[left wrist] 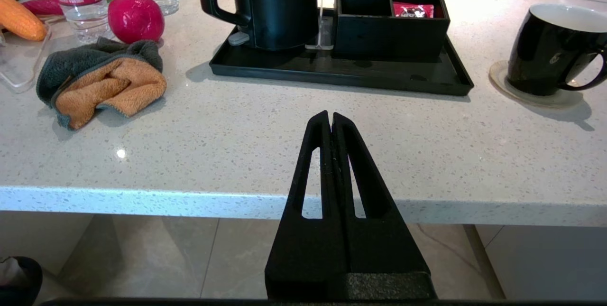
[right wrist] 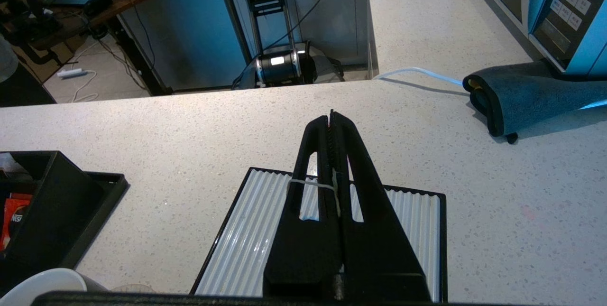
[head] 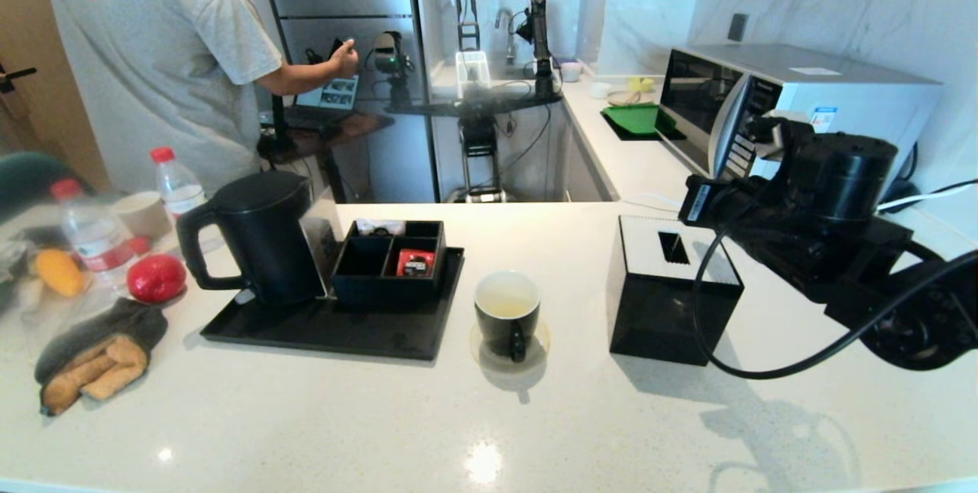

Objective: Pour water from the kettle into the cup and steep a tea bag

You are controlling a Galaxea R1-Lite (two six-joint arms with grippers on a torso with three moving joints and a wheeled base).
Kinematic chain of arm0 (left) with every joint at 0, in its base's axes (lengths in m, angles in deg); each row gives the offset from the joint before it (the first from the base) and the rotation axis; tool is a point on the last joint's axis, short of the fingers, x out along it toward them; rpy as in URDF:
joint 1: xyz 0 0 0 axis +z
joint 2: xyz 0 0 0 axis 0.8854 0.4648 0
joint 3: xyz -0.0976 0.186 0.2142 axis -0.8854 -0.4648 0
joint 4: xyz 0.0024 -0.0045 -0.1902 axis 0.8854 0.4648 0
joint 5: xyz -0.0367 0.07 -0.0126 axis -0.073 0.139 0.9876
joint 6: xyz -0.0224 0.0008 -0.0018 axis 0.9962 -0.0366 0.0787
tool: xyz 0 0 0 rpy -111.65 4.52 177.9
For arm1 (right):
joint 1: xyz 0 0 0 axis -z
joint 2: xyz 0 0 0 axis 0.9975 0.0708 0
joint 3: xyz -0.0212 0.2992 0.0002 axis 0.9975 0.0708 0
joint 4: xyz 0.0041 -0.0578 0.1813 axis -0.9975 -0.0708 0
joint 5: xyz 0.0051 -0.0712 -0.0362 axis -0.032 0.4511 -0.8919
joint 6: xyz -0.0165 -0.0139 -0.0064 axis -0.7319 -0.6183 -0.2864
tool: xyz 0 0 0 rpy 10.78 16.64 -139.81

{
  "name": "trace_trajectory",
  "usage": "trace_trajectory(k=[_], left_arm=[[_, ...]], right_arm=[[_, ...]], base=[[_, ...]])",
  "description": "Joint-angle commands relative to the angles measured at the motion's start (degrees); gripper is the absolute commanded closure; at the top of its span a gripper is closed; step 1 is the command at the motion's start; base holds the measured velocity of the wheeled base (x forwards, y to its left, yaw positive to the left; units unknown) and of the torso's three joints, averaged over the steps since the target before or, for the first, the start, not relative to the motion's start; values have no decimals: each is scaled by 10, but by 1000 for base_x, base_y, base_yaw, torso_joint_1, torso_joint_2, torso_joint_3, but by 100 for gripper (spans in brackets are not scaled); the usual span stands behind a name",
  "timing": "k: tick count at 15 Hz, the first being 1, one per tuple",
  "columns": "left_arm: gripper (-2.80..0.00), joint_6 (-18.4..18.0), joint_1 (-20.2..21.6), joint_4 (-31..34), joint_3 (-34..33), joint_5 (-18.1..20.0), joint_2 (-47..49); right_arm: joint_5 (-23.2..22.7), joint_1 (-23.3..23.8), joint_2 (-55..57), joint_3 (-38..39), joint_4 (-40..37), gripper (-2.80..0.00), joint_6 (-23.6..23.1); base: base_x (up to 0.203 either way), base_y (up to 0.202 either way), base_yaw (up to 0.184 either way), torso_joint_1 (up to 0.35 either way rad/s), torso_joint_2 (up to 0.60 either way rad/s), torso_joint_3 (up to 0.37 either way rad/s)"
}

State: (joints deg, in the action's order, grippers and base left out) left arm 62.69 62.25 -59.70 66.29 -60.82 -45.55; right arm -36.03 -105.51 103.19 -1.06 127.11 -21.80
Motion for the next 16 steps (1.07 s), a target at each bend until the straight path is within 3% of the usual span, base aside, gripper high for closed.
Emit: trace_trajectory(k=[1,8,9,16], left_arm=[[0,0,0,0,0,0,0],[0,0,0,0,0,0,0],[0,0,0,0,0,0,0],[0,0,0,0,0,0,0]], right_arm=[[1,0,2,0,3,0,1],[0,0,2,-1,3,0,1],[-2,0,1,-1,4,-280,-1],[-3,0,1,1,6,-280,-28]], base=[[0,0,0,0,0,0],[0,0,0,0,0,0],[0,0,0,0,0,0],[0,0,0,0,0,0]])
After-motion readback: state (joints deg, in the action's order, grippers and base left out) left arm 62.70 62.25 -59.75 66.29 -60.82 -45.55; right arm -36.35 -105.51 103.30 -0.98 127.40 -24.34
